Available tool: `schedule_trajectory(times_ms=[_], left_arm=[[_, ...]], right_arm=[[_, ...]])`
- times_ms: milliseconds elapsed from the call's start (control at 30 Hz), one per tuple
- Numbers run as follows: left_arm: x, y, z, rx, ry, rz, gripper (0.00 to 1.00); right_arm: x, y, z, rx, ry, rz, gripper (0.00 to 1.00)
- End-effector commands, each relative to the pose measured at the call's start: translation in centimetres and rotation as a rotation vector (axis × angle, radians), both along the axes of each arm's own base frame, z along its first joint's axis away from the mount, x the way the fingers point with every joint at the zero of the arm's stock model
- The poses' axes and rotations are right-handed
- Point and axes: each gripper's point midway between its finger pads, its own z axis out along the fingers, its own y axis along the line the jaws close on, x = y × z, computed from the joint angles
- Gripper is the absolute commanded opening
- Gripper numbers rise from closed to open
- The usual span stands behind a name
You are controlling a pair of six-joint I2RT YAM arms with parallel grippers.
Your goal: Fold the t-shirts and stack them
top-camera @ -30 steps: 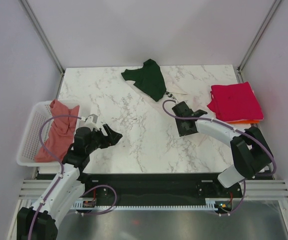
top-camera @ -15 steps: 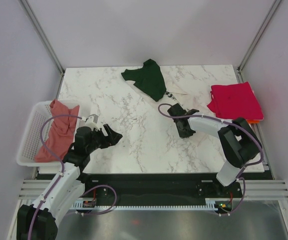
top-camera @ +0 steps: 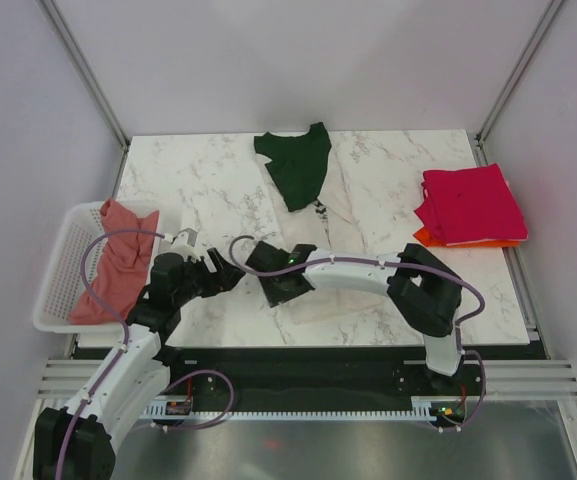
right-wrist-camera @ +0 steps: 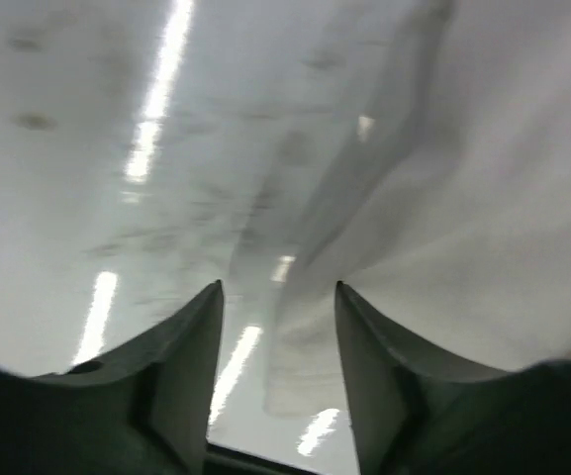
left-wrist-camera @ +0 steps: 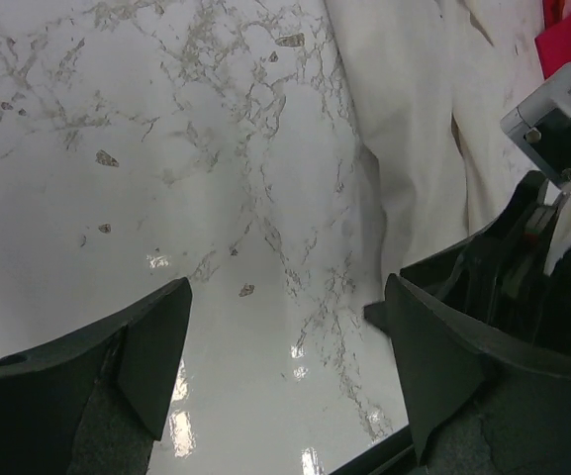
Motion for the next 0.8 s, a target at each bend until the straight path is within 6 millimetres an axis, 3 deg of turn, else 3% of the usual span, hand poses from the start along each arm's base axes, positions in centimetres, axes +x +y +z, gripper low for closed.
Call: schedule_trajectory(times_ms=[0,67,167,200,267,300,333,400,433,633,733,767], left_arm=[[0.7,0.3,0.7,0.033,-0.057,0.001,0.86],[0.5,0.2,0.6,0.031,-0.05,-0.006,0.86],[-0.2,-0.4,0.4,0.001,-0.017,-0.039,0.86],[-0.4,-0.8,0.3,-0.013,-0.003,-0.052,0.86],[-1.2,-1.7,-0.2,-0.075,0.062,-0.078,0.86],[-1.4,-2.1,-0.4,-0.094,0.088,-0.088,0.86],[-1.8,-2.8,-0.4,-0.115,0.112,-0.112,0.86],[-2.2,-3.6,-1.0,-0.142,0.18,-0.114,0.86],[-2.6,-4.3,-0.9,-0.142,0.189,-0.139,0.86],[-3.2,-7.3,-2.0,-0.16,0.292,-0.198,0.83],[-3.4,-9.3,-2.0,-0.18,0.32,-0.239,0.81],[-3.7,-9.7,-2.9,-0.175,0.363,-0.241,0.8]], right_arm=[[-0.5,9.0,4.2,0.258,0.006,0.022,0.64],[0.6,10.0,6.5,0.307,-0.036,0.017,0.71],[1.7,9.0,9.9,0.386,-0.066,0.019,0.71],[1.8,8.3,12.0,0.43,-0.084,0.028,0.71],[3.1,5.7,12.0,0.438,-0.084,-0.012,0.7],[3.7,4.3,13.1,0.454,-0.106,-0.03,0.7],[4.6,1.9,11.8,0.416,-0.103,-0.064,0.69],[5.1,-0.4,11.7,0.406,-0.115,-0.092,0.65],[5.1,-2.3,10.4,0.364,-0.107,-0.108,0.63],[3.2,-7.5,6.0,0.155,-0.067,-0.126,0.58],[1.9,-8.7,4.3,0.111,-0.029,-0.112,0.56],[1.6,-8.8,4.0,0.109,-0.02,-0.107,0.55]])
